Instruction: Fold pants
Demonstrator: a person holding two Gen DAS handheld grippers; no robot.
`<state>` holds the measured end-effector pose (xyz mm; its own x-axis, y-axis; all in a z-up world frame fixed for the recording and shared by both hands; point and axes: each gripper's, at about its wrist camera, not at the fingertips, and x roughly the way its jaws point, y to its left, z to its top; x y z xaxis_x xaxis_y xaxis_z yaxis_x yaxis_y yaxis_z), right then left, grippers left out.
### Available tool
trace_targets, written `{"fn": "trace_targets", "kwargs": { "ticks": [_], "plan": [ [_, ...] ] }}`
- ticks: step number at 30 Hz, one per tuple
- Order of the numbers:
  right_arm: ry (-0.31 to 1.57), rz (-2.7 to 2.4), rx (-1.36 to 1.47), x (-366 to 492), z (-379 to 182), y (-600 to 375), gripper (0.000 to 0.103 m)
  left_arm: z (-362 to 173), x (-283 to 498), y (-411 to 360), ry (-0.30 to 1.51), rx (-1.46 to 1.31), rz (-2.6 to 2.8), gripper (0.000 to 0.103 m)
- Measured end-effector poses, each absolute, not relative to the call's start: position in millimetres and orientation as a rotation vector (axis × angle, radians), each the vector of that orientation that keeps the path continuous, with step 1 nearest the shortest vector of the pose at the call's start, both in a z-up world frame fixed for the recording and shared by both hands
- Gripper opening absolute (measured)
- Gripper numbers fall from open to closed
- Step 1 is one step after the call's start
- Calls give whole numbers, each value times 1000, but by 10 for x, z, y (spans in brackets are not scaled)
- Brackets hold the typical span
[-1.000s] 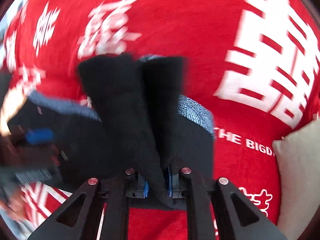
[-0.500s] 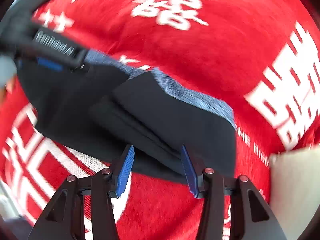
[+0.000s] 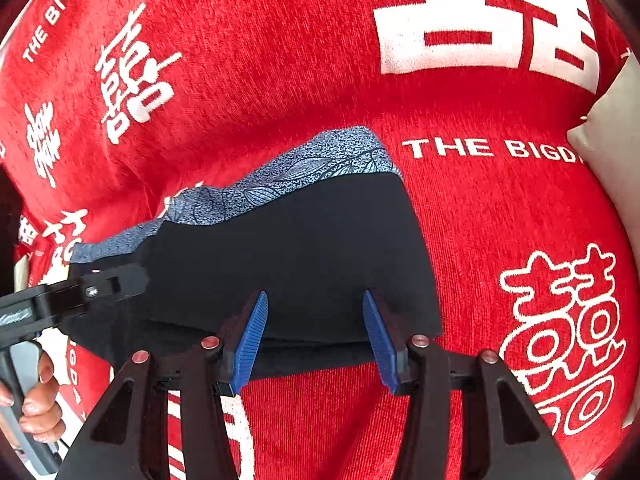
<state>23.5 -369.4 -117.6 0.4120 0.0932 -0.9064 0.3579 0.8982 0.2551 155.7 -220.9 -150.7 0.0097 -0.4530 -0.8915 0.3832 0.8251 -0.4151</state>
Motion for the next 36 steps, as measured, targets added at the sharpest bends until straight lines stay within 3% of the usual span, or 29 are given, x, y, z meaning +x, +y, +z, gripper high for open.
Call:
{"fn": "trace_targets", "kwargs": {
  "ticks": [3,6,8,9,10,16,22,27,28,30,31,34,36],
  "plan": [
    [1144,-168,451,217,-1179,-3661,54,-1525,1513,-2286,1431,-38,-674,48],
    [1138,-164,484,227,-1184,-3704,54,-1570,1483,-2361,1454,7,-670,47],
    [1135,-162,500,222,-1185,-3719,53,-1645,1492,-2382,1484,14,-659,30],
    [1136,-161,502,239,-1194,-3753,54,-1673,1496,-2381,1500,18,-653,7],
    [1137,-158,501,245,-1183,-3761,54,-1683,1502,-2373,1512,7,-655,6],
    [1121,-146,494,165,-945,-3828,54,-1399,1290,-2292,1452,39,-685,6],
    [1185,-145,478,99,-1092,-3768,53,-1831,1123,-2107,1485,-23,-621,6],
    [1190,-128,412,93,-1112,-3675,54,-1665,1103,-2019,1459,-51,-605,6],
    [1197,-120,422,97,-1103,-3689,54,-1610,1097,-1989,1455,-44,-597,10],
    [1193,-108,443,97,-1043,-3745,54,-1484,1103,-1931,1443,-17,-548,37],
    [1186,-111,448,93,-1003,-3779,54,-1427,1117,-1917,1433,-25,-537,55],
    [1146,-139,463,139,-841,-3960,54,-1180,1202,-1878,1372,-50,-524,57],
    [1134,-174,487,233,-792,-4135,48,-1112,1286,-1978,1356,-47,-527,57]
  ]
}}
